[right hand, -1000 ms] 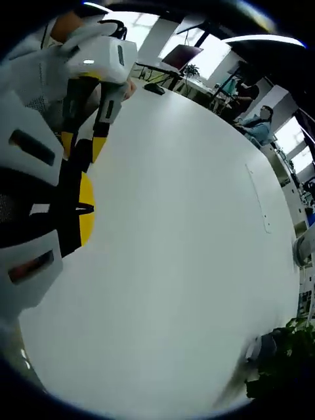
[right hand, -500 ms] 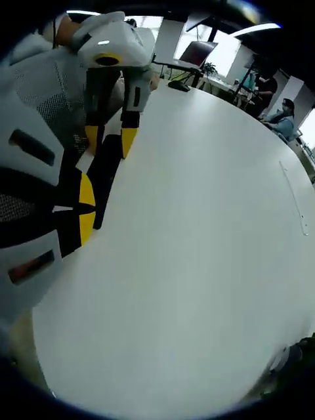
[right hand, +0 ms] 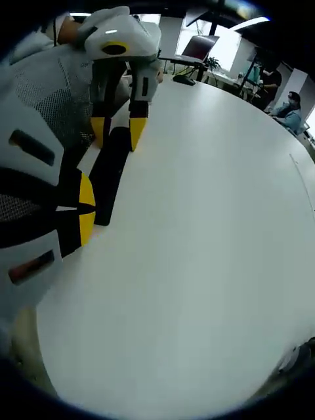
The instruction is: Press the specified remote control buttons in sequence, fully releasing each button before pressing the next.
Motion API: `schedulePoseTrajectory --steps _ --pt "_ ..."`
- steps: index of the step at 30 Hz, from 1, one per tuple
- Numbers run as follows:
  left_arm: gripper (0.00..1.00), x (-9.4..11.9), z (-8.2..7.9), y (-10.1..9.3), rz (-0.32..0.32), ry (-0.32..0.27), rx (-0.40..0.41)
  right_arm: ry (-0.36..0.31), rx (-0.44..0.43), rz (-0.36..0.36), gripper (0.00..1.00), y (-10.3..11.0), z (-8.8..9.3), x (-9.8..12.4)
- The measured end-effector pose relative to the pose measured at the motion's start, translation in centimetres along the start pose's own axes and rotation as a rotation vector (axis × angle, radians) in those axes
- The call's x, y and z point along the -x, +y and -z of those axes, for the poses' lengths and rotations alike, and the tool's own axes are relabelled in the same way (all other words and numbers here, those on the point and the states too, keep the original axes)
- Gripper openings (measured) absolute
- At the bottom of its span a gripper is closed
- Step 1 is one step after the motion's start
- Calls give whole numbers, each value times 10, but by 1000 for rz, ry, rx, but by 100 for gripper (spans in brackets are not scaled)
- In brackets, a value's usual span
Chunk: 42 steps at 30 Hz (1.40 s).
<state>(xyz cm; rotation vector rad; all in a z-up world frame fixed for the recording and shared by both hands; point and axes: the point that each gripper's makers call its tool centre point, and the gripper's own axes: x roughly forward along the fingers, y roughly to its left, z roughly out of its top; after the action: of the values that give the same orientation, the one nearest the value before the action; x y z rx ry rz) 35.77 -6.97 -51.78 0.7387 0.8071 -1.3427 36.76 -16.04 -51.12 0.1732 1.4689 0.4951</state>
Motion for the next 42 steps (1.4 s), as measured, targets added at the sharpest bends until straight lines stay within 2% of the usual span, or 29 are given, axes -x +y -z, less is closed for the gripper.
schedulePoseTrajectory --steps 7,13,22,26,30,33,36,39,42 --pt "24 0 0 0 6 0 -3 -5 -4 -2 0 -1 0 0" --pt "24 0 0 0 9 -5 1 -14 38 23 0 1 1 0" --pt "24 -1 -1 0 11 -8 7 -10 32 16 0 0 1 0" --pt "24 -1 -1 0 9 -16 3 -20 52 34 0 2 2 0" --pt "24 -1 -1 0 10 -15 -1 -14 23 23 0 1 2 0" --pt "24 -1 -1 0 10 -17 -1 11 34 13 0 4 5 -1" --pt "24 -1 -1 0 11 -16 -2 -9 49 9 0 8 1 1" --pt "24 -1 -1 0 11 -19 -4 -28 26 -26 0 12 -2 3" --pt "24 -1 -1 0 12 -19 -4 -38 22 -31 0 12 -4 3"
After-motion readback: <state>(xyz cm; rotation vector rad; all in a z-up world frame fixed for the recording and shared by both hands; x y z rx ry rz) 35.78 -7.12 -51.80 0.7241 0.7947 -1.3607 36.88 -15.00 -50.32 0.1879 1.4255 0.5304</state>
